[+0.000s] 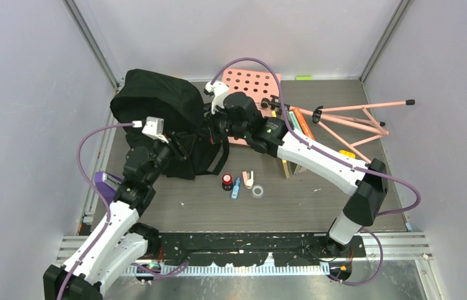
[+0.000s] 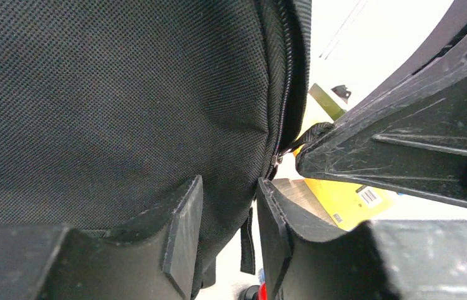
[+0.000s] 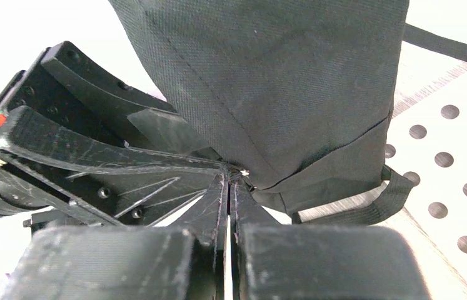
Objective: Pack the student bag
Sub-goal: Unzip the student bag at the center of the board.
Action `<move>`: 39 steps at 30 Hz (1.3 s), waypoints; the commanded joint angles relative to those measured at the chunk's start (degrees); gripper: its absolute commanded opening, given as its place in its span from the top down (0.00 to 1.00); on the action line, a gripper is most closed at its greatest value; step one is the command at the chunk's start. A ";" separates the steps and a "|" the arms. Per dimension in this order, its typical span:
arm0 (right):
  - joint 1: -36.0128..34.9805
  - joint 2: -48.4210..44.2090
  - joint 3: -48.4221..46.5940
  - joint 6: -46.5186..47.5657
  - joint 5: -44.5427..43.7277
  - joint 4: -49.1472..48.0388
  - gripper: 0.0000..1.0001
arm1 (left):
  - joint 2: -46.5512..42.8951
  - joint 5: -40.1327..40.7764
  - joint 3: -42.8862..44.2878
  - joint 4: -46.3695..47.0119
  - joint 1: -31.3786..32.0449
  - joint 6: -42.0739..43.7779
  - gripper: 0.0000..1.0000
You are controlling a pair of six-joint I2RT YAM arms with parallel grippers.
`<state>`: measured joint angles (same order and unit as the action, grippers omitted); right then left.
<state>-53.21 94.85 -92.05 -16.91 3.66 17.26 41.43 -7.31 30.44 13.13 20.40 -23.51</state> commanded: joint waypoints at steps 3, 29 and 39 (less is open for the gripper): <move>-0.55 -4.55 -1.79 0.17 -2.92 -2.35 0.99 | 2.77 0.66 -0.54 6.38 2.01 0.39 0.72; -6.01 17.27 -38.42 15.75 -14.16 9.30 1.00 | 8.69 1.16 -1.23 6.47 4.56 -0.60 0.94; -7.76 12.40 -32.73 17.38 -19.15 8.06 0.86 | -0.18 6.42 5.30 -13.79 4.56 -2.19 0.66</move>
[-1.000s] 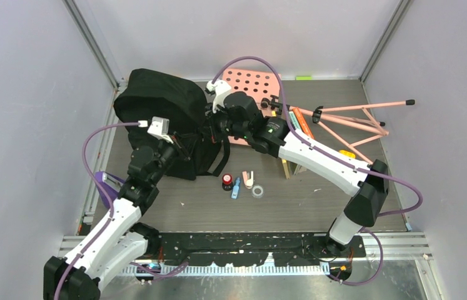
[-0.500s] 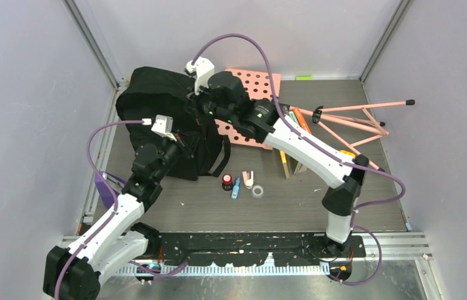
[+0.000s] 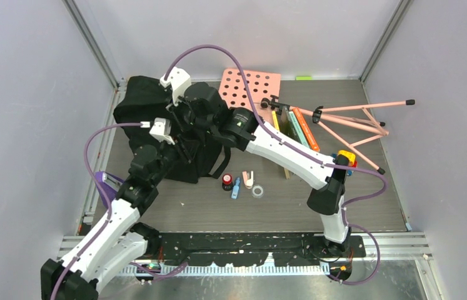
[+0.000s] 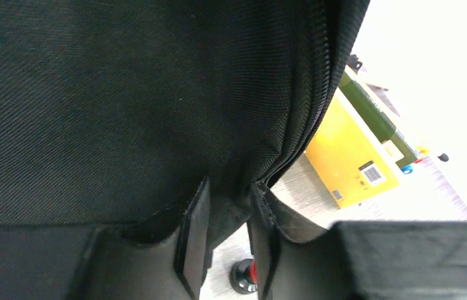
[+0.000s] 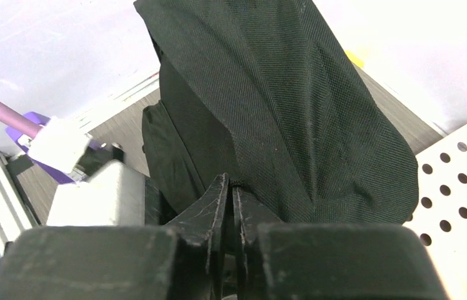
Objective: Pack the student bag
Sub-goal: Unzip the student bag at the center of the board.
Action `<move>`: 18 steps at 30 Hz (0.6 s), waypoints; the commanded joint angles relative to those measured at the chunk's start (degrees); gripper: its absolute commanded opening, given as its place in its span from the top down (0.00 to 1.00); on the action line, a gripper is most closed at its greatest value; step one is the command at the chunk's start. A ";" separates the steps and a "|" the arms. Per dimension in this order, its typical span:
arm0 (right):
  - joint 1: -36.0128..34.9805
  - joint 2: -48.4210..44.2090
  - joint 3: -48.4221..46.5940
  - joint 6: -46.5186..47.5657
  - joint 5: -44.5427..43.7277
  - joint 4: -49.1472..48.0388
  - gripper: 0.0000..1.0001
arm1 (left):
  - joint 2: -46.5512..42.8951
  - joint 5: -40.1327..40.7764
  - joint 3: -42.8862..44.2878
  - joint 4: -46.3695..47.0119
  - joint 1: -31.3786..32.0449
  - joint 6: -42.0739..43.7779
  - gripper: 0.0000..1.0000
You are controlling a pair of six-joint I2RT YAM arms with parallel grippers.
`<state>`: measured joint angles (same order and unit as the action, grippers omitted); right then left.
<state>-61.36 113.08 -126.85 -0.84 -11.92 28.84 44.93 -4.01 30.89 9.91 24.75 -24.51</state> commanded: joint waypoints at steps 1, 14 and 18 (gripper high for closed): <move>0.38 -7.43 3.07 1.03 -3.33 -3.79 0.78 | -4.57 3.36 5.81 -13.16 0.21 -1.52 0.62; 0.90 -22.41 21.46 -4.15 -10.12 -7.03 0.26 | -6.33 4.75 18.22 -31.88 0.12 -7.83 0.52; 2.97 -26.09 26.60 -6.77 -9.63 -6.96 0.21 | -5.34 6.22 21.05 -33.46 0.12 -9.23 0.52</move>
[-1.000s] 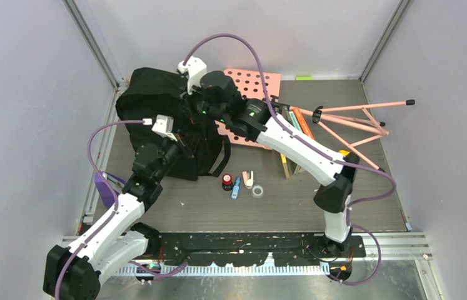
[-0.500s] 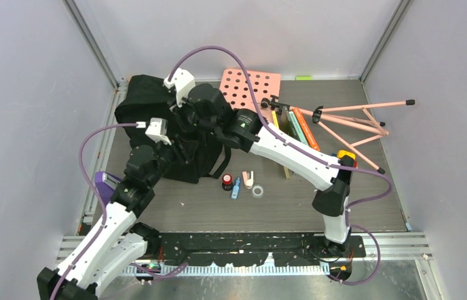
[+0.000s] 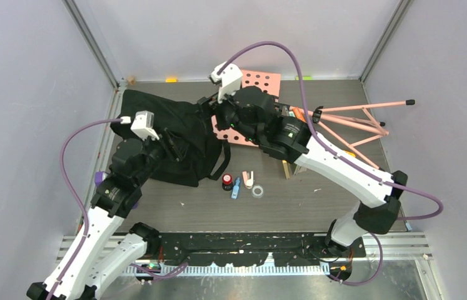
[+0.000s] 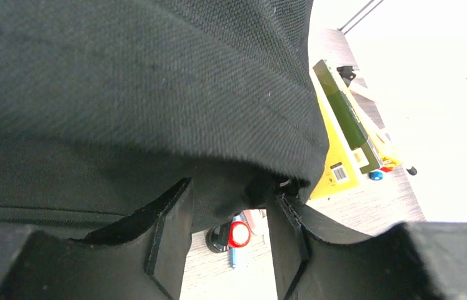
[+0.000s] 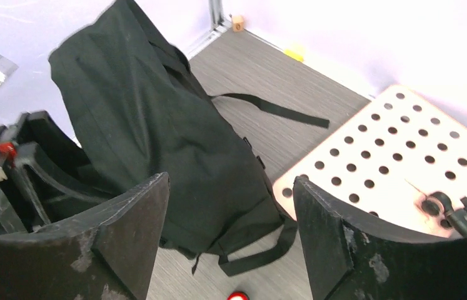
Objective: Pack the student bag
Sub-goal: Unzip the student bag at the center of the board.
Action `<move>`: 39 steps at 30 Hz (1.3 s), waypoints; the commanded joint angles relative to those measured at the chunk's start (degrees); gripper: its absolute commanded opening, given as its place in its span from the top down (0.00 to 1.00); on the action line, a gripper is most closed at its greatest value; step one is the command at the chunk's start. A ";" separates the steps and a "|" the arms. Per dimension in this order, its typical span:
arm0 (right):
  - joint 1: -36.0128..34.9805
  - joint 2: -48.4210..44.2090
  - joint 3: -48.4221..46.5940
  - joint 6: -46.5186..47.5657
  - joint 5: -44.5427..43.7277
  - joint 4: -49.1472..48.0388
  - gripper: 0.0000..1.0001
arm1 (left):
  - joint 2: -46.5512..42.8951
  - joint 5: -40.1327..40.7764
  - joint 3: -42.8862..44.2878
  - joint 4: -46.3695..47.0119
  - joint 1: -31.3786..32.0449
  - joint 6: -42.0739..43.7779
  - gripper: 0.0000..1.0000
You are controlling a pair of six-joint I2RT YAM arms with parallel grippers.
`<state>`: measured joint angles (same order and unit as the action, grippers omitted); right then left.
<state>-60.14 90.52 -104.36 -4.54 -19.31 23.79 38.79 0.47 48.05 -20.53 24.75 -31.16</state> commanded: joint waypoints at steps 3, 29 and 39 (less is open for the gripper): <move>3.69 -5.21 7.41 -4.90 -0.10 -2.18 0.20 | 0.73 4.50 6.12 -4.69 0.12 -3.12 0.51; 4.15 -9.85 22.14 -7.96 21.29 -12.00 0.18 | -1.91 -6.90 5.04 -1.20 0.12 5.90 0.63; 4.07 -7.46 21.49 -9.58 22.10 -12.67 0.24 | 0.61 -4.26 4.07 2.70 0.12 6.64 0.67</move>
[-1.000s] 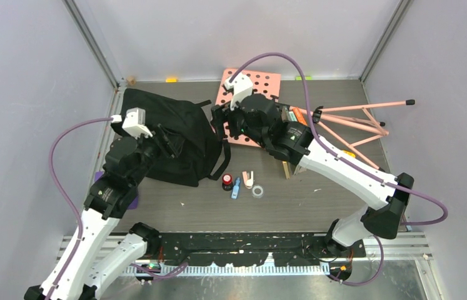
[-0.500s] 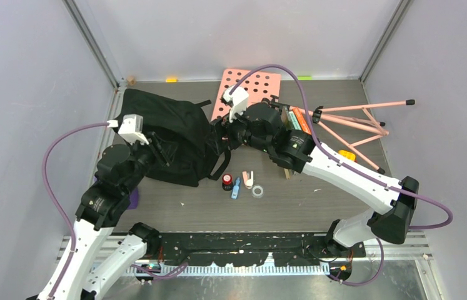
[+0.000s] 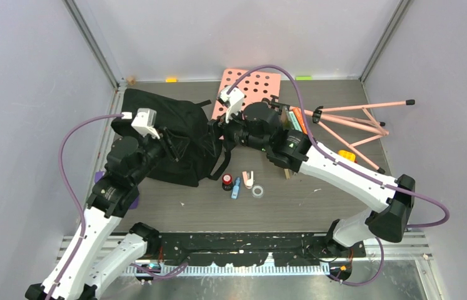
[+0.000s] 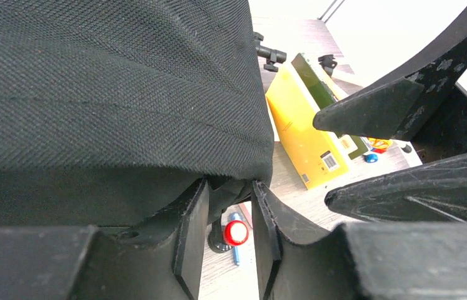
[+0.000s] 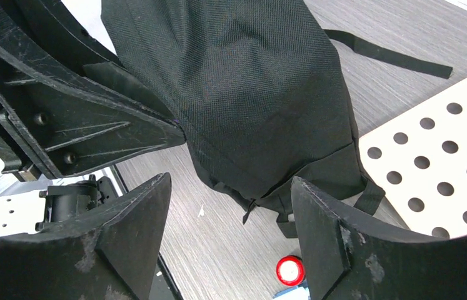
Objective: Pack the student bag
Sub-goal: Unzip the student bag at the center of the board.
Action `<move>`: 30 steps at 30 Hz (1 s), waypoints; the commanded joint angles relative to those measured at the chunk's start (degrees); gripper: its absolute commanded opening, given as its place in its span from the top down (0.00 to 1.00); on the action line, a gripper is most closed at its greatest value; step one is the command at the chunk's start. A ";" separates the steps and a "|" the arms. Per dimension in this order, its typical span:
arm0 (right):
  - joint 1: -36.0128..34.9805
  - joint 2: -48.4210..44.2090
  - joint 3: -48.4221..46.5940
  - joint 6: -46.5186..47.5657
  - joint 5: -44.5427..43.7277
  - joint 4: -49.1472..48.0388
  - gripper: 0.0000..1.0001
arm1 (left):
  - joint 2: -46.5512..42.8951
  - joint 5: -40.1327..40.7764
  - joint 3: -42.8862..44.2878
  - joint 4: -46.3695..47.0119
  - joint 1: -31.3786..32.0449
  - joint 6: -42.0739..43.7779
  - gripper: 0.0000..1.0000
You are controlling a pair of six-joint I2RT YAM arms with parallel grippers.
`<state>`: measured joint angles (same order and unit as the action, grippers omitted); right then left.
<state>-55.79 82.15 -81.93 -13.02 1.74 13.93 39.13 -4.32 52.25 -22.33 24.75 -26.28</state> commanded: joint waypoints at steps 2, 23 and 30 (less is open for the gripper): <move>-0.34 1.49 -1.28 -1.27 1.20 -2.82 0.25 | -0.06 1.07 -0.47 4.75 0.12 2.06 0.70; -1.37 6.11 -4.35 -0.64 -0.23 -2.99 0.33 | -0.54 1.58 -2.71 10.33 0.12 2.44 0.81; -2.37 7.53 -5.94 1.86 -6.28 -2.52 0.38 | -0.75 -0.52 -6.24 17.93 0.12 -1.04 0.84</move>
<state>-57.49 89.54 -84.51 -13.06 -0.62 13.72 38.76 -3.14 46.98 -12.25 24.75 -25.56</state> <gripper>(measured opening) 0.628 0.197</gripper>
